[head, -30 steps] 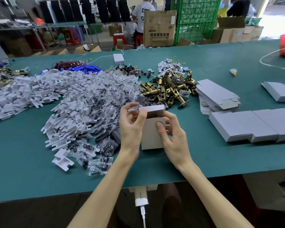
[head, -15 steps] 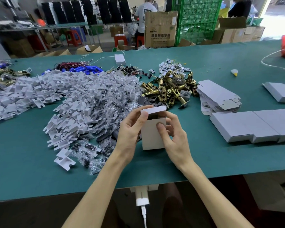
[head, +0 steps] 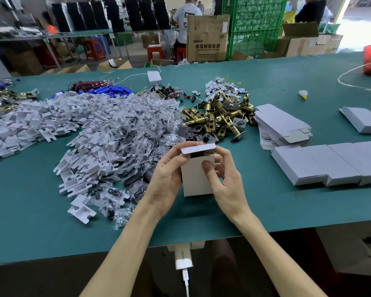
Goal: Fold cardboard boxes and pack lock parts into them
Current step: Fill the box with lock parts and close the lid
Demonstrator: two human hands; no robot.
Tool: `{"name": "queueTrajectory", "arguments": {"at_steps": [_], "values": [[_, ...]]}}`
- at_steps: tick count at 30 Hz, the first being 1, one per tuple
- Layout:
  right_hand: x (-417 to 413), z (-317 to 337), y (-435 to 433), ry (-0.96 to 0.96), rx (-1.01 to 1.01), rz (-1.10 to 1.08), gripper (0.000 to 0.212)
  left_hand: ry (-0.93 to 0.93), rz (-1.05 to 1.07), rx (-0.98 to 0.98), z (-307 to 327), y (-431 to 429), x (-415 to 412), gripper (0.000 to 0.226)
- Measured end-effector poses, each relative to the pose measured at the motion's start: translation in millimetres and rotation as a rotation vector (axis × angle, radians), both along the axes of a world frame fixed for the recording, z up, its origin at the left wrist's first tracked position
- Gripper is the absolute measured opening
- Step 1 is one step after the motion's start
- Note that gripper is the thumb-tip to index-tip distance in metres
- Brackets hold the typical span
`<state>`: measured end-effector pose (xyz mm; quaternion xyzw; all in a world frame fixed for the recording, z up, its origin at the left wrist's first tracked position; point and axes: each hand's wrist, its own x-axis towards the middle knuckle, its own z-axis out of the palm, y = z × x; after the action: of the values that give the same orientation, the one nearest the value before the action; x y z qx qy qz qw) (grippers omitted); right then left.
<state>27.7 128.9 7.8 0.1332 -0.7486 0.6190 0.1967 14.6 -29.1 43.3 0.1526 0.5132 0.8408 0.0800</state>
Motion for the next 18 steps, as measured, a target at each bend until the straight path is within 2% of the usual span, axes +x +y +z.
{"name": "queueTrajectory", "arguments": {"at_steps": [8,13,18], "values": [[0.6,-2.6,-0.8,0.037,0.006,-0.038,0.032,0.017,0.099,-0.102,0.3,4.0,-0.7,0.021],[1.6,-0.3,-0.4,0.056,0.016,-0.045,0.041,0.041,0.103,-0.143,-2.5,1.5,-1.1,0.018],[3.7,5.0,-1.0,0.075,-0.018,0.004,0.029,0.055,0.093,-0.131,-2.8,0.8,1.9,0.021]]}}
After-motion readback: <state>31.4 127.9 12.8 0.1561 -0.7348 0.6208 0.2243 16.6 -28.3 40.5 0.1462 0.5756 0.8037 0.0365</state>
